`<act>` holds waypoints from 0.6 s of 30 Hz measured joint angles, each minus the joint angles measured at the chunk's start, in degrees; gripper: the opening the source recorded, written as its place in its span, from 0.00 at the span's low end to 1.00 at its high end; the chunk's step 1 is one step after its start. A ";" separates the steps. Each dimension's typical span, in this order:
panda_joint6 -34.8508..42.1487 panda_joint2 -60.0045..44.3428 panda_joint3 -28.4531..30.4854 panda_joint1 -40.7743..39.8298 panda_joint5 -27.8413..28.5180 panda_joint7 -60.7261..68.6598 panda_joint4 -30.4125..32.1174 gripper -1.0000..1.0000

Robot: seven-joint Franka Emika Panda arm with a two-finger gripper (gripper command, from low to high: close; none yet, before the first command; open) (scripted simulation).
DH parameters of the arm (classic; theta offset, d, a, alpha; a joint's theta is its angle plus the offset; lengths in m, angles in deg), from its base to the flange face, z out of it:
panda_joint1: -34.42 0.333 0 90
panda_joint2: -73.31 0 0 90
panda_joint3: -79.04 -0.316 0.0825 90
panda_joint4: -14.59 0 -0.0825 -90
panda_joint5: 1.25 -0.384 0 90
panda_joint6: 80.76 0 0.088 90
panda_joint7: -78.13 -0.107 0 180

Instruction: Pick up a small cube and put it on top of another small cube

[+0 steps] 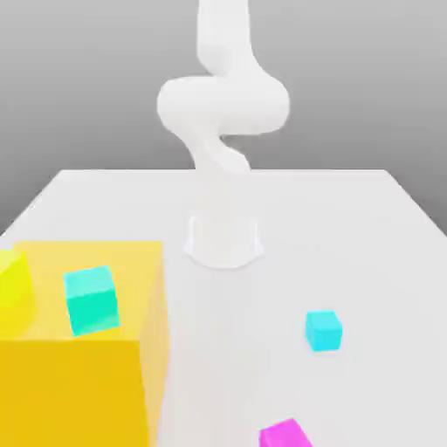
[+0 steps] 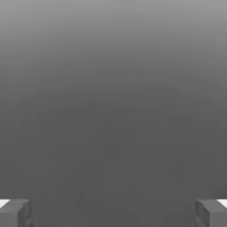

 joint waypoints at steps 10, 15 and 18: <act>-6.60 -21.13 0.38 3.16 -0.58 5.45 0.25 0.50; -9.82 -31.52 0.04 4.19 -0.89 8.16 0.37 0.50; -11.77 -37.75 -0.27 4.87 -0.90 9.65 0.45 0.50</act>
